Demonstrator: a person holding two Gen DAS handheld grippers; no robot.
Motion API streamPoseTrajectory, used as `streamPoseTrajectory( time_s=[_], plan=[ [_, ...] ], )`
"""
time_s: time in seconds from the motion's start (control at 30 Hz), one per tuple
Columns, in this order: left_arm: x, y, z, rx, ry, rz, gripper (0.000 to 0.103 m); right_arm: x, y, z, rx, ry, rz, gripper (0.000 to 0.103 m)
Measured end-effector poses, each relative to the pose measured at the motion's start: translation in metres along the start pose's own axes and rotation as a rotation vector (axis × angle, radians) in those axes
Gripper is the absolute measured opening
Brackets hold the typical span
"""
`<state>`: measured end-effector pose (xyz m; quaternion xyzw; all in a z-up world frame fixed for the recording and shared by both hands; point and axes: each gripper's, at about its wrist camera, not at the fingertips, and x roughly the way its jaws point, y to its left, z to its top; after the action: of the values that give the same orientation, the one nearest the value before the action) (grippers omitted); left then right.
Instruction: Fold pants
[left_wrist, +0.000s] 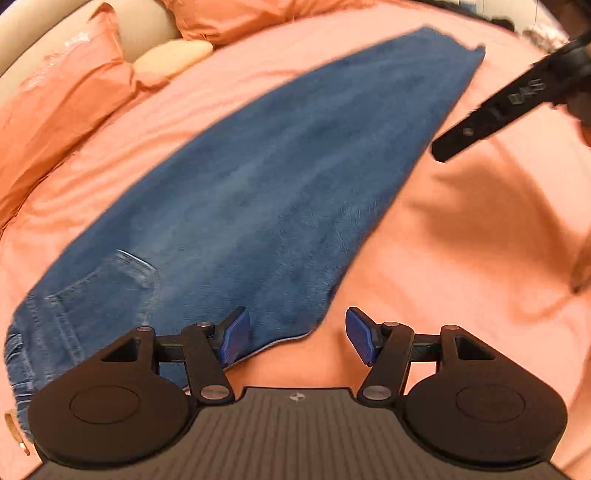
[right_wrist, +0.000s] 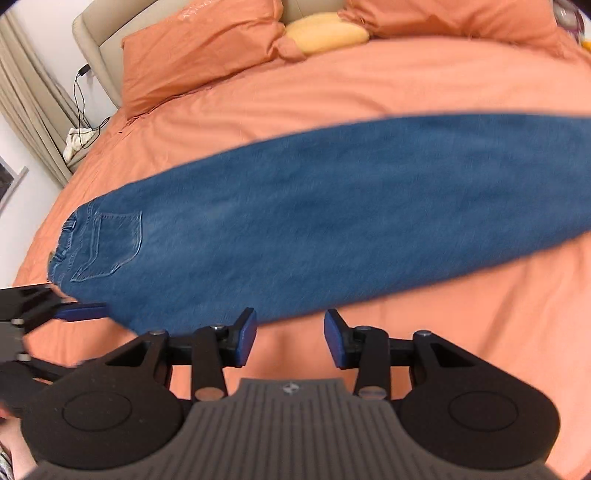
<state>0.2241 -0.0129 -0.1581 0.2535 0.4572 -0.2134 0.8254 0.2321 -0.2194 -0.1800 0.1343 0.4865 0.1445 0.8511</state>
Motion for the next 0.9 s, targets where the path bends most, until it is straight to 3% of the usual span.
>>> streamPoseTrajectory(
  time_s=[0.07,0.1,0.13,0.23,0.3,0.4,0.6,0.77,0.8,0.9],
  plan=[
    [0.019,-0.006,0.001,0.000,0.037,0.043,0.060,0.005,-0.004,-0.012,0.036,0.008,-0.005,0.039],
    [0.026,-0.004,0.001,-0.013,0.056,0.079,0.039,0.007,-0.006,-0.018,0.045,0.014,-0.009,0.039],
    [0.029,0.000,0.002,-0.041,0.064,0.068,0.032,0.008,-0.009,-0.022,0.050,0.020,-0.018,0.039],
    [0.013,0.019,0.007,-0.144,0.021,0.033,0.019,0.008,-0.021,-0.024,0.036,0.025,-0.050,0.041],
    [-0.004,0.033,0.014,-0.200,-0.007,0.017,0.017,0.003,-0.029,-0.023,0.016,0.024,-0.066,0.043],
    [-0.013,0.049,0.026,-0.208,0.066,-0.040,0.016,0.002,-0.040,-0.019,-0.006,0.028,-0.078,0.043],
    [0.034,0.033,0.020,-0.191,0.249,-0.069,0.016,0.002,-0.049,-0.007,-0.084,-0.019,-0.116,0.042],
    [0.055,0.032,0.016,-0.194,0.286,-0.077,0.017,0.010,-0.062,0.014,-0.093,-0.054,-0.139,0.042],
    [0.053,0.032,0.017,-0.180,0.292,-0.088,0.019,0.011,-0.068,0.018,-0.082,-0.055,-0.145,0.042],
    [0.039,0.041,0.020,-0.163,0.274,-0.148,0.041,0.013,-0.082,0.031,-0.057,-0.053,-0.165,0.042]
  ],
)
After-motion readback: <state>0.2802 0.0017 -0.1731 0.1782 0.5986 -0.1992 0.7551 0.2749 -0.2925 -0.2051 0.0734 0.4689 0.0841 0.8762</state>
